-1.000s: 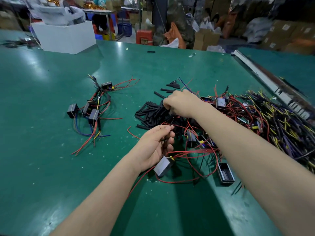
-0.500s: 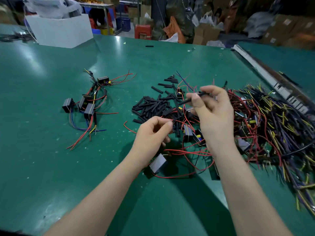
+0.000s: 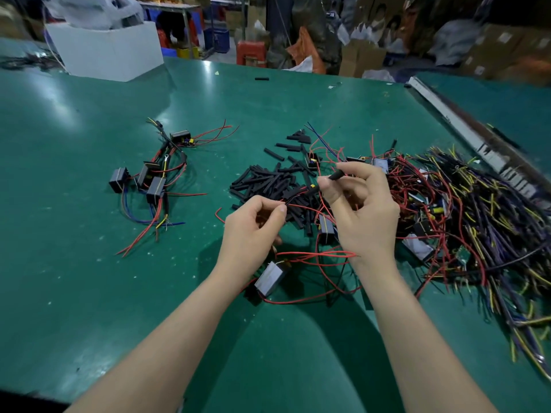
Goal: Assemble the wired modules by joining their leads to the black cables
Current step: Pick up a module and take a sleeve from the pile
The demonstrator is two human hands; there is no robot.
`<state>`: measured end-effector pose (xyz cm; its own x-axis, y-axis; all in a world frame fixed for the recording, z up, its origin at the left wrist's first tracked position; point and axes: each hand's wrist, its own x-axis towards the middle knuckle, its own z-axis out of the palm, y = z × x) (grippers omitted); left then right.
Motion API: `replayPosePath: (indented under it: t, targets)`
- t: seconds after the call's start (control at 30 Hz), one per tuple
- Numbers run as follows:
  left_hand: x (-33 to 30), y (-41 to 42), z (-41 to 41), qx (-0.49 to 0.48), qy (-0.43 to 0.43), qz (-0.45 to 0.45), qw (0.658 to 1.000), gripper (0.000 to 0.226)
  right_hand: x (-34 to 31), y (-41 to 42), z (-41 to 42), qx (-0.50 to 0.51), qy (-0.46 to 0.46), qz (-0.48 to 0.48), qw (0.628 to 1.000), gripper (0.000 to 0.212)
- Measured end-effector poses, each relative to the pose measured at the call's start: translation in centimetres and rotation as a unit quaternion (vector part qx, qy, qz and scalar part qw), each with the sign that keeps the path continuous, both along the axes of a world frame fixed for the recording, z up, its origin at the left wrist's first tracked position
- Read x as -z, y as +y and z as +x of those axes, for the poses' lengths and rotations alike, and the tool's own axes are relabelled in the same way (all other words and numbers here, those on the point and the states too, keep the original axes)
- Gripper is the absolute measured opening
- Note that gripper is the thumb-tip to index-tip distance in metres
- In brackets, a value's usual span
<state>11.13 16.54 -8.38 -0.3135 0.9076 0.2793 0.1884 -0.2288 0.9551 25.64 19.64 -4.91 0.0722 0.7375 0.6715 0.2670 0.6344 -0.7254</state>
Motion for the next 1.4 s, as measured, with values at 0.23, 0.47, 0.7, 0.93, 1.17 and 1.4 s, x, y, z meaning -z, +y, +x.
replayPosePath:
  t: [0.23, 0.47, 0.7, 0.93, 1.17, 1.4]
  targets:
    - [-0.13, 0.2, 0.05, 0.014, 0.003, -0.005, 1.0, 0.025, 0.22, -0.08, -0.29, -0.016, 0.009, -0.01, 1.0, 0.027]
    - [0.0, 0.2, -0.14, 0.027, 0.01, 0.001, 1.0, 0.013, 0.71, 0.08, -0.18, -0.015, 0.021, -0.023, 0.999, 0.029]
    - [0.03, 0.5, -0.1, 0.077, -0.048, 0.007, 0.996, 0.011, 0.43, 0.26, -0.23, -0.054, 0.117, -0.119, 0.985, 0.02]
    - [-0.12, 0.41, -0.45, 0.1, -0.07, -0.001, 0.993, 0.008, 0.24, 0.41, 0.05, -0.109, 0.102, -0.184, 0.972, 0.017]
    - [-0.29, 0.21, -0.15, 0.133, -0.072, -0.001, 0.989, 0.009, -0.01, -0.05, -0.16, -0.136, 0.073, -0.164, 0.974, 0.027]
    - [-0.23, 0.26, 0.13, 0.103, -0.053, 0.005, 0.993, 0.025, -0.09, 0.15, 0.03, -0.178, 0.072, -0.206, 0.959, 0.034]
